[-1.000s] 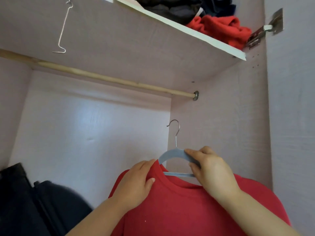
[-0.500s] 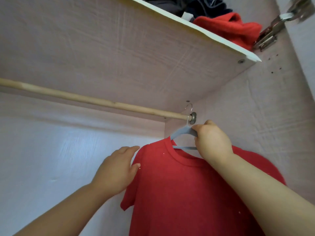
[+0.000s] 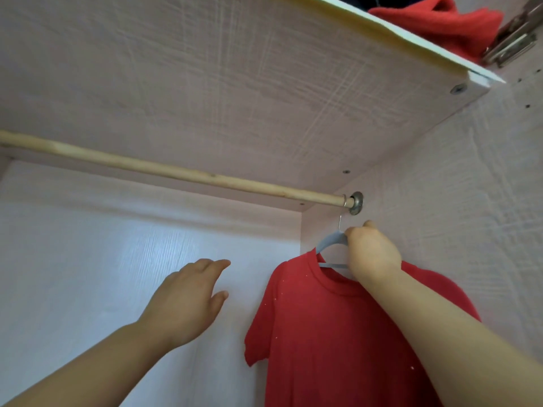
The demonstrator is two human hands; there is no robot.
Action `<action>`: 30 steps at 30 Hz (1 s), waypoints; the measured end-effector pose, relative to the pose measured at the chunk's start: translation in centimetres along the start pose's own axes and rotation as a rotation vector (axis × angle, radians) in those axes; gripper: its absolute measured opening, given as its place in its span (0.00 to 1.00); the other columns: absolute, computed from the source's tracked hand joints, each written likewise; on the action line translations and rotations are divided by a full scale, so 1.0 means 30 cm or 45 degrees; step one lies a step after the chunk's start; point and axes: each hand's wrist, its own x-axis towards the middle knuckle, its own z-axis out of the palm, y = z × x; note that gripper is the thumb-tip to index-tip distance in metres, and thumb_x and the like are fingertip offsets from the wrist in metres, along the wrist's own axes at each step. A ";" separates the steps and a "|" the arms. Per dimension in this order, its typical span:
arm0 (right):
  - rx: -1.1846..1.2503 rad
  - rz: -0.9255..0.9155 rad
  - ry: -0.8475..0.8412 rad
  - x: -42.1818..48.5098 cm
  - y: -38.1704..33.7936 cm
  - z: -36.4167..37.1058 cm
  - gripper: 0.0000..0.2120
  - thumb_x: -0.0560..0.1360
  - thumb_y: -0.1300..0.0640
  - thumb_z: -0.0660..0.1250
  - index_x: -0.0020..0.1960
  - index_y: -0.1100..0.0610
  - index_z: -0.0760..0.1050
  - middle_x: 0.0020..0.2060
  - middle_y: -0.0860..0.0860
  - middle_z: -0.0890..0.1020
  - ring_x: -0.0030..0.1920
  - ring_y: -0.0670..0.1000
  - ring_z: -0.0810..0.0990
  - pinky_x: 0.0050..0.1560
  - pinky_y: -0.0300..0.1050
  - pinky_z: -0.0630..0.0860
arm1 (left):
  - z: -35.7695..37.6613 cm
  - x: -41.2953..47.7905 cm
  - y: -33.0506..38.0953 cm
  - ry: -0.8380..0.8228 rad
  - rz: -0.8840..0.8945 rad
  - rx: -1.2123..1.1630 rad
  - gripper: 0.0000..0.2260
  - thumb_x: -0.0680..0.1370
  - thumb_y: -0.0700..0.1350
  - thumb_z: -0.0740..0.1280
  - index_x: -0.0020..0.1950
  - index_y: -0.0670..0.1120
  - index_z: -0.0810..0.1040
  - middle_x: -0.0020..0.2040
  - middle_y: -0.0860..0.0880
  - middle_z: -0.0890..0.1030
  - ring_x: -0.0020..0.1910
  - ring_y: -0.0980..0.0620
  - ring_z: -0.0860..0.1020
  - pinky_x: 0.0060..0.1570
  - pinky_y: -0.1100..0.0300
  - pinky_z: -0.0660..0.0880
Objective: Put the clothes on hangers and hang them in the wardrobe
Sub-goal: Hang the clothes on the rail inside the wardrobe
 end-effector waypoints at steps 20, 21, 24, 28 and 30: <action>0.002 -0.326 -0.292 -0.641 -0.065 0.029 0.25 0.75 0.54 0.62 0.71 0.51 0.61 0.66 0.49 0.66 0.64 0.54 0.67 0.64 0.49 0.65 | -0.183 -0.443 0.027 -0.348 -0.128 -0.107 0.24 0.80 0.53 0.57 0.75 0.53 0.55 0.73 0.51 0.63 0.68 0.51 0.66 0.65 0.57 0.65; 0.028 -0.335 -0.340 -0.707 -0.076 0.021 0.25 0.75 0.54 0.62 0.71 0.51 0.61 0.66 0.50 0.67 0.63 0.55 0.68 0.63 0.48 0.66 | -0.195 -0.499 0.030 -0.388 -0.135 -0.131 0.24 0.80 0.53 0.57 0.75 0.53 0.55 0.73 0.51 0.63 0.68 0.51 0.66 0.65 0.57 0.64; 0.083 -0.338 -0.481 -0.921 -0.109 0.003 0.24 0.75 0.56 0.61 0.70 0.53 0.63 0.65 0.50 0.67 0.62 0.55 0.68 0.63 0.47 0.66 | -0.229 -0.684 0.043 -0.534 -0.158 -0.202 0.24 0.80 0.53 0.56 0.75 0.52 0.54 0.73 0.50 0.63 0.68 0.51 0.65 0.65 0.57 0.64; 0.149 -0.359 -0.705 -1.215 -0.136 -0.012 0.27 0.76 0.53 0.62 0.73 0.52 0.59 0.67 0.49 0.65 0.66 0.53 0.65 0.66 0.46 0.63 | -0.272 -0.935 0.072 -0.714 -0.210 -0.220 0.25 0.80 0.53 0.57 0.75 0.51 0.55 0.72 0.48 0.64 0.67 0.48 0.66 0.63 0.54 0.66; 0.172 -0.376 -0.777 -1.342 -0.146 -0.027 0.27 0.76 0.52 0.62 0.73 0.52 0.58 0.68 0.49 0.65 0.67 0.53 0.64 0.66 0.45 0.62 | -0.304 -1.056 0.100 -0.793 -0.237 -0.194 0.25 0.79 0.52 0.58 0.75 0.50 0.56 0.71 0.48 0.65 0.67 0.47 0.66 0.63 0.52 0.66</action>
